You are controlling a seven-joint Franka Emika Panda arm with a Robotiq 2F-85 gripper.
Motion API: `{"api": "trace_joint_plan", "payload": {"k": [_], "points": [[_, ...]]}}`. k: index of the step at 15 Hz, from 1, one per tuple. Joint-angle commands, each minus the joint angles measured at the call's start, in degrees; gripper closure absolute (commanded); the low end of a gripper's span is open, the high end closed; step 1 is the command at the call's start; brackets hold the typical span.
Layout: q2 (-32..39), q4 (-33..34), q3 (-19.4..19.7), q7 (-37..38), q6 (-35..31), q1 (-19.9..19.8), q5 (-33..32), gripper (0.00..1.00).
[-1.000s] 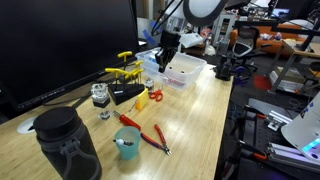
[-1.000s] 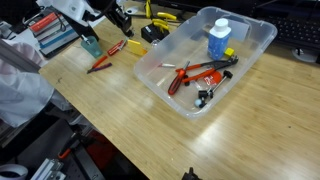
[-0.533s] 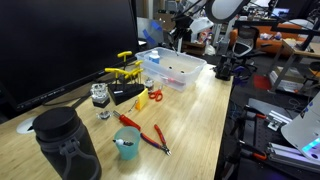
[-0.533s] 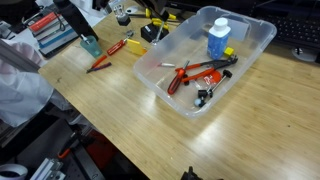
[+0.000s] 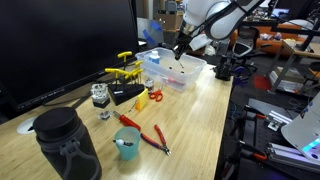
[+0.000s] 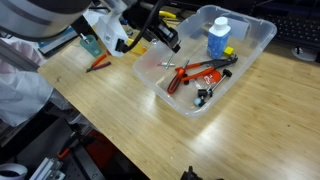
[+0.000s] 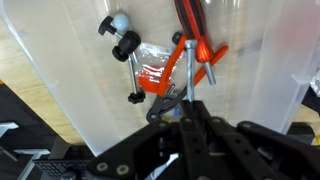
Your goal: Put the silver nail inside the clear container on the right
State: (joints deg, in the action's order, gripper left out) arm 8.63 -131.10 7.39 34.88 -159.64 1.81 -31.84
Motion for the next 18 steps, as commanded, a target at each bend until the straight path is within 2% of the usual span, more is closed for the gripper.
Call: {"api": "trace_joint_plan", "payload": {"k": [1, 2, 3, 4, 6, 7, 8, 10, 11, 18], "points": [[2.69, 0.18, -0.59, -0.97, -2.02, -0.66, 3.03, 0.98], [3.27, 0.23, -0.77, -1.22, -2.09, -0.73, 3.88, 0.98], [3.46, 0.07, -1.23, -1.89, -2.11, -0.88, 5.18, 0.89], [3.29, -0.01, -0.03, -2.82, -1.63, 0.67, 7.31, 0.67], [1.76, -0.38, 0.4, -2.54, -0.55, 1.67, 8.4, 0.63], [0.39, -1.03, -0.08, -3.15, -0.98, 1.77, 9.63, 0.56], [2.72, 0.23, 0.76, -1.86, -1.08, 2.22, 8.39, 0.74], [1.32, 0.01, 0.34, -2.01, -0.96, 2.28, 8.96, 0.59], [1.02, -0.19, 0.27, -2.0, -0.93, 2.24, 8.96, 0.56], [1.01, -0.47, 0.33, -2.0, -0.93, 2.23, 8.96, 0.56]]}}
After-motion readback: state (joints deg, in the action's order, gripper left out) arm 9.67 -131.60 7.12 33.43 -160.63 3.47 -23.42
